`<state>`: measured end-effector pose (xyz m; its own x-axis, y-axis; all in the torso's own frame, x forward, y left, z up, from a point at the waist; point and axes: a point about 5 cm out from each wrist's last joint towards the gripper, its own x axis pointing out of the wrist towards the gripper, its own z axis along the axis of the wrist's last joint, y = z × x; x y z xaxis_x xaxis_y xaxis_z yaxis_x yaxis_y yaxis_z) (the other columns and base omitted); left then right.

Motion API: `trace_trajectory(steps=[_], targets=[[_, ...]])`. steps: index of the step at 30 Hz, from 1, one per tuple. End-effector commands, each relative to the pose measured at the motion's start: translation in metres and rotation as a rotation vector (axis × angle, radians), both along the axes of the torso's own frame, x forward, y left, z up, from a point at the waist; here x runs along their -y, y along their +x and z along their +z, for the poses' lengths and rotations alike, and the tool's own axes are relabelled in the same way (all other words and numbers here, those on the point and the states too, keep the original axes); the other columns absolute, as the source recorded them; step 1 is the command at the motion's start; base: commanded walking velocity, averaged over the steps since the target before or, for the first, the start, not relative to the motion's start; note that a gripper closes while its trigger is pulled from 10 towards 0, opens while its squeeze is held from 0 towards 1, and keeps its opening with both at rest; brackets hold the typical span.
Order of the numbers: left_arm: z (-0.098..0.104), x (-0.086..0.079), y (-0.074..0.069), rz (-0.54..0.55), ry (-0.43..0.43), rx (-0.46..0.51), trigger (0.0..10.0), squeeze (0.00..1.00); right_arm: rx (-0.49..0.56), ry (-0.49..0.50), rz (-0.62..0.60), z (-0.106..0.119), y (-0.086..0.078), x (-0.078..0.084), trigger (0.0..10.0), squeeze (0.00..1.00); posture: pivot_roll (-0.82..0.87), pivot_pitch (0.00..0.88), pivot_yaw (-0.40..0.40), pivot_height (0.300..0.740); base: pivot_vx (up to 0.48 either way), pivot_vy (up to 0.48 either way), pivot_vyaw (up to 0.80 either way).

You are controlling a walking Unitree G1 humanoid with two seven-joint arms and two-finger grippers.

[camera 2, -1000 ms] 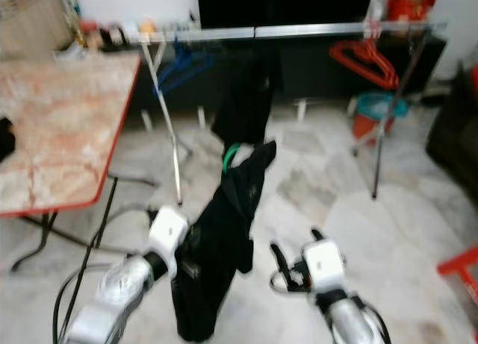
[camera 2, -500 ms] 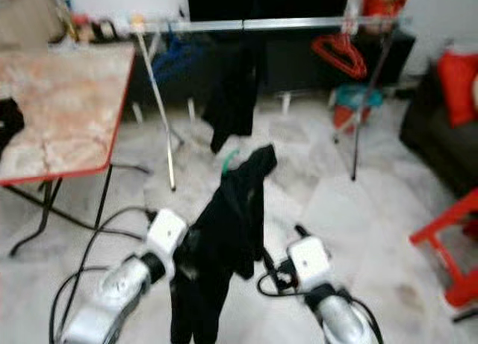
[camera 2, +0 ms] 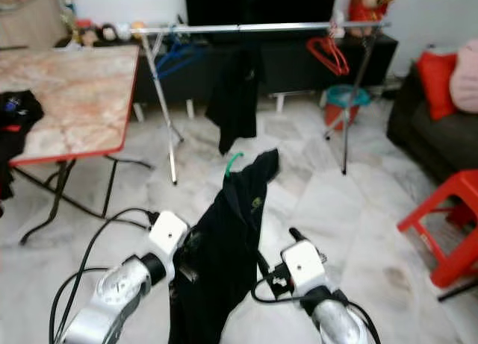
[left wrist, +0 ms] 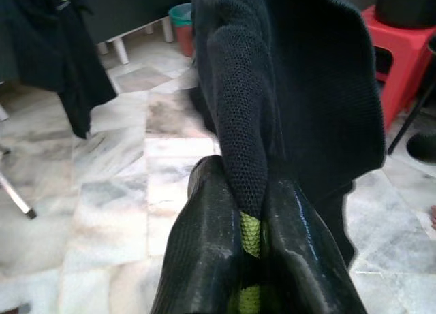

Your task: Hang hanger

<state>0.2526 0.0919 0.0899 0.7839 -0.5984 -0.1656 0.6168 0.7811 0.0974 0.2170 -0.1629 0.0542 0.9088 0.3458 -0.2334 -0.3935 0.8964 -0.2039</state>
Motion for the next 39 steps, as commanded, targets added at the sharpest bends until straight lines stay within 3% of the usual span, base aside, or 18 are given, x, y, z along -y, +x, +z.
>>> trace_trajectory(steps=[1,15,25,28,39], targets=[[0.013,0.006,0.0,-0.041,-0.037,0.049,10.0,0.0,0.015,-0.021,-0.036,0.003,0.004,0.004,10.0,0.0,0.04,0.0,0.013,0.74,0.0,0.0,0.0],[0.008,0.018,-0.013,-0.192,-0.003,0.002,10.0,0.0,0.015,-0.088,-0.226,0.0,0.013,0.032,10.0,0.0,0.04,0.0,0.004,0.74,0.0,0.0,0.0],[0.011,0.027,-0.012,-0.277,0.002,-0.024,10.0,0.0,-0.015,-0.116,-0.07,-0.002,0.026,0.018,10.0,0.0,0.03,0.0,0.006,0.74,0.0,0.0,0.0],[0.013,0.028,-0.011,-0.287,-0.005,-0.028,10.0,0.0,-0.055,-0.139,0.025,-0.007,0.024,0.01,10.0,0.0,0.03,0.0,0.004,0.74,0.0,0.0,0.0],[0.01,0.027,-0.011,-0.291,0.012,-0.045,10.0,0.0,-0.243,-0.228,0.073,-0.028,0.011,0.017,10.0,0.0,0.03,0.0,0.002,0.74,0.0,0.0,0.0]])
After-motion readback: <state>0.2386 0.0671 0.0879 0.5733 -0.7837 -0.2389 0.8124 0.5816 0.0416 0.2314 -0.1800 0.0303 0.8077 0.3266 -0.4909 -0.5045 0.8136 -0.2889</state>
